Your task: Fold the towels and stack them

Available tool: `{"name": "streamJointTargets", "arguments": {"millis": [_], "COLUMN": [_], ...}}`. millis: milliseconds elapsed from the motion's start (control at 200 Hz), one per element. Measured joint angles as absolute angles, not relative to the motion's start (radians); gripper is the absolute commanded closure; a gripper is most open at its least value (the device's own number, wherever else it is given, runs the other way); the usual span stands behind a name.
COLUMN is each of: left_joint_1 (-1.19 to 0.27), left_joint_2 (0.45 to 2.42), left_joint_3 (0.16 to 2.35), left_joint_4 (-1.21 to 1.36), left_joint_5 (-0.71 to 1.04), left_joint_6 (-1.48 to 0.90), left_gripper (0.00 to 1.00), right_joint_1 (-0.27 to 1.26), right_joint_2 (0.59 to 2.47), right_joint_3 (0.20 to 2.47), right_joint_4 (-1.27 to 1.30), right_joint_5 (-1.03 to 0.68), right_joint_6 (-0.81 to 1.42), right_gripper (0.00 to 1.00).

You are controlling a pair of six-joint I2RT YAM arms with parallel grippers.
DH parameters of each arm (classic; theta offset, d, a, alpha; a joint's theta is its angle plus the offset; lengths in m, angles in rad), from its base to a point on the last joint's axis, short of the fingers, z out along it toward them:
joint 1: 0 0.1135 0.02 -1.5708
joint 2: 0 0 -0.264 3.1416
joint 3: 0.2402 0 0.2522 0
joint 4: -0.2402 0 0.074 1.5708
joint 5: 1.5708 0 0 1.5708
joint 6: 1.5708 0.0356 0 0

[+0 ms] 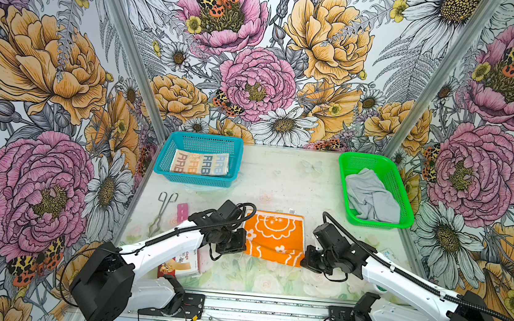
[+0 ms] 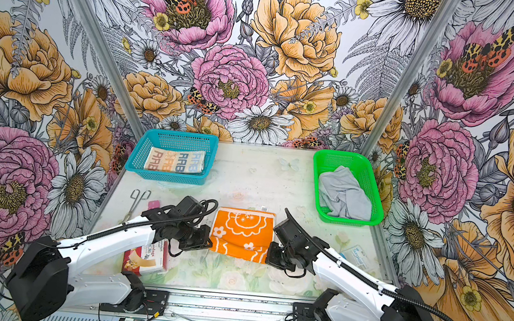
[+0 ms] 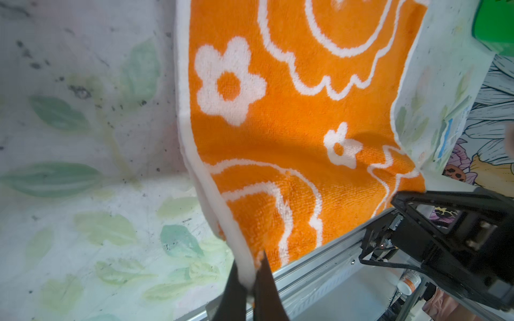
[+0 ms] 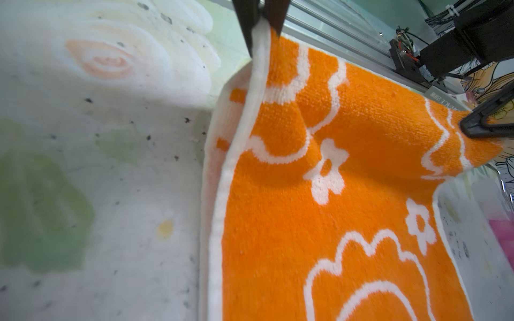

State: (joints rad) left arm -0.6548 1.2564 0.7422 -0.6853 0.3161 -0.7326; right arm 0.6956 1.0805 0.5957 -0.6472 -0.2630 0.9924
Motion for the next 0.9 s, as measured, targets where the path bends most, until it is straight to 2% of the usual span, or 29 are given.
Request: {"name": "streamJointTargets", "arguments": {"millis": [420, 901], "left_joint_1": [-0.561, -0.500], "left_joint_2": [1.435, 1.600], "left_joint_3": [0.923, 1.016], "left_joint_4": [-0.689, -0.649], "left_joint_5": [0.316, 0.316], "left_joint_6": [-0.624, -0.564], "left_gripper": [1.00, 1.00], "right_joint_1": [0.518, 0.455], "right_joint_2": [1.301, 1.549], "right_joint_3": [0.802, 0.931], "right_joint_4": [-0.661, -0.649], "right_joint_5": [-0.263, -0.268], "right_joint_6": [0.823, 0.674], "right_gripper": [1.00, 1.00]}}
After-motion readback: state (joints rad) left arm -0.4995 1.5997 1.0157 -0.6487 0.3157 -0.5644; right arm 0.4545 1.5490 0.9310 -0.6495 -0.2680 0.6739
